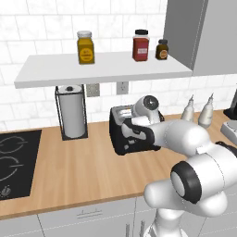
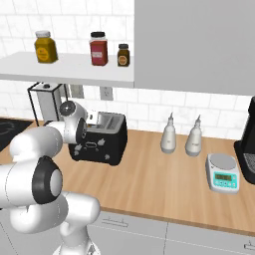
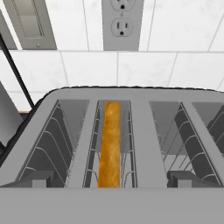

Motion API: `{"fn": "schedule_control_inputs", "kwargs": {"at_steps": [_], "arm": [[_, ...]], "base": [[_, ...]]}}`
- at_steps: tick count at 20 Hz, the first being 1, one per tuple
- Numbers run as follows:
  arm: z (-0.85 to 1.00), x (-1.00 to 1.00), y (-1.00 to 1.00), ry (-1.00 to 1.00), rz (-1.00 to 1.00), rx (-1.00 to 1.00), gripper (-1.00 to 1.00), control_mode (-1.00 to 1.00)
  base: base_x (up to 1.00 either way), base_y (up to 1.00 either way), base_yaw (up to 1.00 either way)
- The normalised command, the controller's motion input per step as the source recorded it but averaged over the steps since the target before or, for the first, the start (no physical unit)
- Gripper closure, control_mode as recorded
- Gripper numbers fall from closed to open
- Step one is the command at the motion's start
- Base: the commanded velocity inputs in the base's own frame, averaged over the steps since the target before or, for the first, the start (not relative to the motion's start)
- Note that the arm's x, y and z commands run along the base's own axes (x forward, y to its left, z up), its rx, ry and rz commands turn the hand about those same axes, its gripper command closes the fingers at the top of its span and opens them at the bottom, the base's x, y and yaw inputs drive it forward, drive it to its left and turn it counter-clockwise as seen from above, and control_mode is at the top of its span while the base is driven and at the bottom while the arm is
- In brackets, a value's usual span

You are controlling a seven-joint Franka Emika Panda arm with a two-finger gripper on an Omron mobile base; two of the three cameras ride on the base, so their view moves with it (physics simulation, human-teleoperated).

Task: Start the toaster. Once the lever pops up, take the bread to the plate on the dining counter.

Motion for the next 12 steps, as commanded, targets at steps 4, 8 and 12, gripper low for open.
{"fn": "schedule_control_inputs", "kwargs": {"at_steps": [4, 8, 12], "arm": [[0.00, 0.00, 0.00, 0.00, 0.00, 0.00, -1.00, -1.00], [0.00, 0.00, 0.00, 0.00, 0.00, 0.00, -1.00, -1.00], [0.00, 0.00, 0.00, 0.00, 0.00, 0.00, -1.00, -1.00]], "base": [[0.00, 0.00, 0.00], [0.00, 0.00, 0.00], [0.00, 0.00, 0.00]]}}
